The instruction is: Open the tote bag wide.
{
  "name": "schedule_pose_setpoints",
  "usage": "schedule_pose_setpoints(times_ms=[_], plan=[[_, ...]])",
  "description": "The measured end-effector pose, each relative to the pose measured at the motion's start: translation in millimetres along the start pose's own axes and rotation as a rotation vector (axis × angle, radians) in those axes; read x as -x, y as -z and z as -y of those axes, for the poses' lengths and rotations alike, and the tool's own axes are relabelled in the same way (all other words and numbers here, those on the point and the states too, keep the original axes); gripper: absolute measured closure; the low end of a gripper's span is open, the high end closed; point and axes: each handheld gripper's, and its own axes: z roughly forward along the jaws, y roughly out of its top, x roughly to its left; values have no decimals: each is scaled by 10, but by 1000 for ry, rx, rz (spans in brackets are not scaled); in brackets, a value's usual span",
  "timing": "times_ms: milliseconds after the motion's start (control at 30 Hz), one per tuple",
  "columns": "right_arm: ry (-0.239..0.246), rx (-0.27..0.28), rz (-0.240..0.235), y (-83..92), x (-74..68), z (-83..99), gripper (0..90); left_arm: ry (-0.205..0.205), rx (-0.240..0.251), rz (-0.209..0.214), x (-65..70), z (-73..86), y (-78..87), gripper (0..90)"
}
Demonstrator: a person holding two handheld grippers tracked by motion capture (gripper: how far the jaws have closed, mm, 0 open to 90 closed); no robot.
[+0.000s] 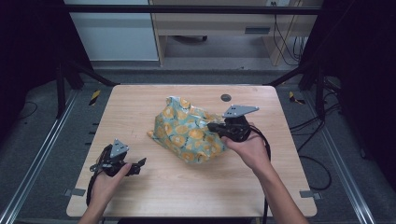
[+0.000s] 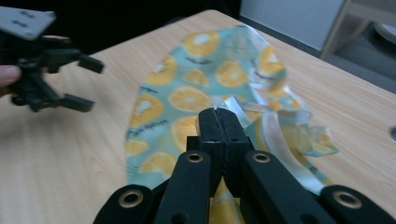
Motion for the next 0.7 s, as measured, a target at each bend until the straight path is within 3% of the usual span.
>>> schedule_pose_setpoints(times_ms=[200,367,500,700], plan=[[73,17,-55,-9,-276,33,900,-8,25,-4,16,-45,57,92],[111,8,-100,-35,-467,171,900,-22,67,7,68,-155,150,100],[116,-4,-129,-82,-562,309,900,-41,90,19,130,-262,184,104],[109,-13,-155,-139,-616,439,900,-69,87,30,160,-424,194,106]])
